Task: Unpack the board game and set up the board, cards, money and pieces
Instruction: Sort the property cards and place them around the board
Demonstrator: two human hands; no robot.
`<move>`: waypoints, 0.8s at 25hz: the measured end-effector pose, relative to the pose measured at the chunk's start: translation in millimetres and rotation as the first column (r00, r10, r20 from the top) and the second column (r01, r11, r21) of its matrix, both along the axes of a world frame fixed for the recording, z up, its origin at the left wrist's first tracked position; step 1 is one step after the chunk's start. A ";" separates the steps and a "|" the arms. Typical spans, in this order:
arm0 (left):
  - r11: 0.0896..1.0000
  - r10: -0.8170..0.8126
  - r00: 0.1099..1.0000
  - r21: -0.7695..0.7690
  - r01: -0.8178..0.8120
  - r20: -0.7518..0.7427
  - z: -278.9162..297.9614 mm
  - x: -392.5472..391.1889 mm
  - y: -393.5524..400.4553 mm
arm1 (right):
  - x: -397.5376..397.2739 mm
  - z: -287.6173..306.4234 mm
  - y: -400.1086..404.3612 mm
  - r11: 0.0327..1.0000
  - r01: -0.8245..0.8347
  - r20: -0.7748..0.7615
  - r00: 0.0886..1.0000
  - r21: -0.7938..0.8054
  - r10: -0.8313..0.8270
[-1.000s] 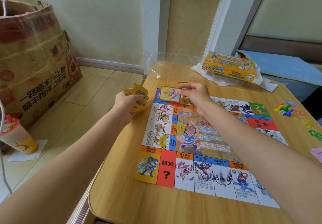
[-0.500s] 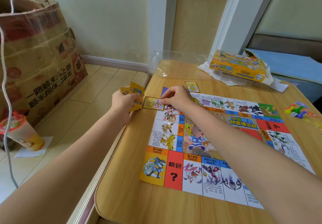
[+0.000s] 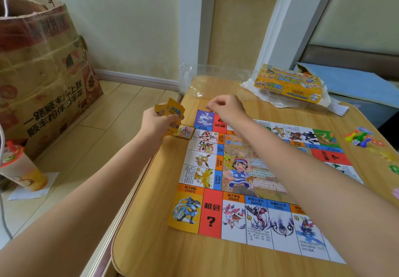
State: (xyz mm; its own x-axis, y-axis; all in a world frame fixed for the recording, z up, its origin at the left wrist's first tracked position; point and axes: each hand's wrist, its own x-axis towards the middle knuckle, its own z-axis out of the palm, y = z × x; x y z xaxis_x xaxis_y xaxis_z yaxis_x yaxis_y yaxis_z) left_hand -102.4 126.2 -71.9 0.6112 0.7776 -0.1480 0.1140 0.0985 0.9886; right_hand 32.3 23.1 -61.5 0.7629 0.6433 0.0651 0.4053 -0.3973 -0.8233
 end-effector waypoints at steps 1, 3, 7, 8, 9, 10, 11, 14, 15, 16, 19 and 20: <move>1.000 -0.012 1.000 -0.001 0.012 0.010 0.9 2.0 -2.4 | 6.1 4.5 -7.5 1.000 -0.015 -0.058 0.998 0.023 0.017; 0.999 -0.029 0.999 -0.041 0.030 0.028 3.3 6.9 -8.4 | 12.4 10.8 -21.4 0.993 -0.103 -0.183 0.977 0.060 0.112; 0.985 -0.085 0.992 -0.141 0.097 0.089 16.7 11.6 -23.4 | 4.5 12.8 -37.6 0.974 -0.196 -0.299 0.928 0.115 0.222; 0.983 -0.103 0.989 -0.143 0.118 0.105 21.3 11.7 -25.2 | 0.8 15.2 -38.9 0.969 -0.196 -0.306 0.923 0.147 0.233; 0.981 -0.121 0.984 -0.137 0.138 0.127 26.7 11.7 -26.5 | -2.5 19.4 -39.6 0.964 -0.190 -0.310 0.920 0.187 0.241; 0.978 -0.141 0.978 -0.130 0.161 0.152 31.7 12.0 -26.6 | -5.3 24.8 -39.5 0.957 -0.180 -0.313 0.917 0.227 0.247; 0.976 -0.161 0.972 -0.118 0.183 0.172 36.3 12.2 -25.9 | -7.4 30.4 -39.3 0.950 -0.170 -0.307 0.918 0.263 0.249; 0.964 -0.231 0.955 -0.087 0.250 0.184 47.9 11.1 -26.0 | -11.6 42.7 -39.6 0.939 -0.139 -0.251 0.942 0.316 0.224; 0.958 -0.259 0.949 -0.081 0.277 0.179 50.3 10.7 -26.8 | -11.9 43.7 -40.4 0.938 -0.132 -0.239 0.947 0.322 0.215; 0.950 -0.285 0.942 -0.076 0.302 0.176 51.7 10.3 -27.9 | -12.0 43.8 -41.2 0.938 -0.127 -0.235 0.949 0.321 0.209; 0.932 -0.340 0.926 -0.071 0.355 0.166 54.8 8.8 -30.4 | -10.1 42.2 -43.7 0.944 -0.118 -0.247 0.949 0.307 0.198; 0.924 -0.358 0.918 -0.079 0.375 0.171 55.1 8.0 -30.8 | -9.3 41.7 -44.1 0.946 -0.114 -0.249 0.949 0.303 0.194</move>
State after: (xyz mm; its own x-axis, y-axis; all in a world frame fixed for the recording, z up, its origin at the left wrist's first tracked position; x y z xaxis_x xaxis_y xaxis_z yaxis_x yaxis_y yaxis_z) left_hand -94.5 95.4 -16.8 0.8719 0.4790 -0.1021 0.0133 0.1851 0.9826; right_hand 23.0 -21.0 -19.8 0.6696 0.7398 0.0654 0.1879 -0.0835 -0.9786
